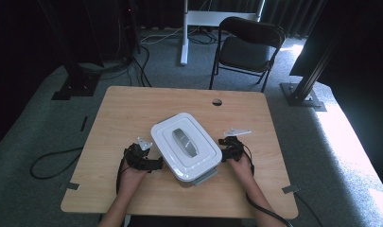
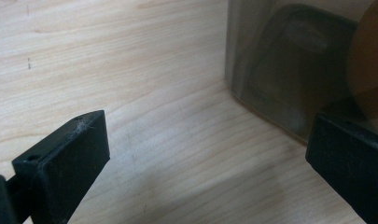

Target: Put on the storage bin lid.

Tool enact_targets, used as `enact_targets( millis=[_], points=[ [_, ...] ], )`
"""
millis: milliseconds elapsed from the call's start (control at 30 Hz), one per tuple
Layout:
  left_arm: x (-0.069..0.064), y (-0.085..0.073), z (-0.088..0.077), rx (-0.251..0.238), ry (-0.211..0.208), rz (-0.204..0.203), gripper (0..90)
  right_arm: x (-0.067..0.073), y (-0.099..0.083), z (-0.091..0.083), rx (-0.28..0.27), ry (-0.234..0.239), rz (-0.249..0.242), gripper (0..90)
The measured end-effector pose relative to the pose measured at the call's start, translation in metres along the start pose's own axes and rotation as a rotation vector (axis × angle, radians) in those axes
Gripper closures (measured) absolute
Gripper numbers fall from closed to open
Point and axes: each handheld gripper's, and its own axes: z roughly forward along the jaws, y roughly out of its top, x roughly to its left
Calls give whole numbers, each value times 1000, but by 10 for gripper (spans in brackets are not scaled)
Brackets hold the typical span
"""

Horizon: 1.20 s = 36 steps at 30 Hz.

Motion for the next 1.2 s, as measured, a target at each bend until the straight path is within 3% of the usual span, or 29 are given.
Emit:
enact_targets(
  millis=[233,667,967,1200],
  points=[
    [-5,5,4,6,-10,29,0,9,-3,-10,-10,-32,-19,173],
    [-13,20,14,14,-29,77,1,11,-14,-27,-8,-30,-26,185],
    [-18,30,22,16,-39,102,1,11,-26,-38,-18,11,-12,186],
    [-16,31,22,14,-47,112,1,15,-29,-41,-13,22,-38,190]
  ],
)
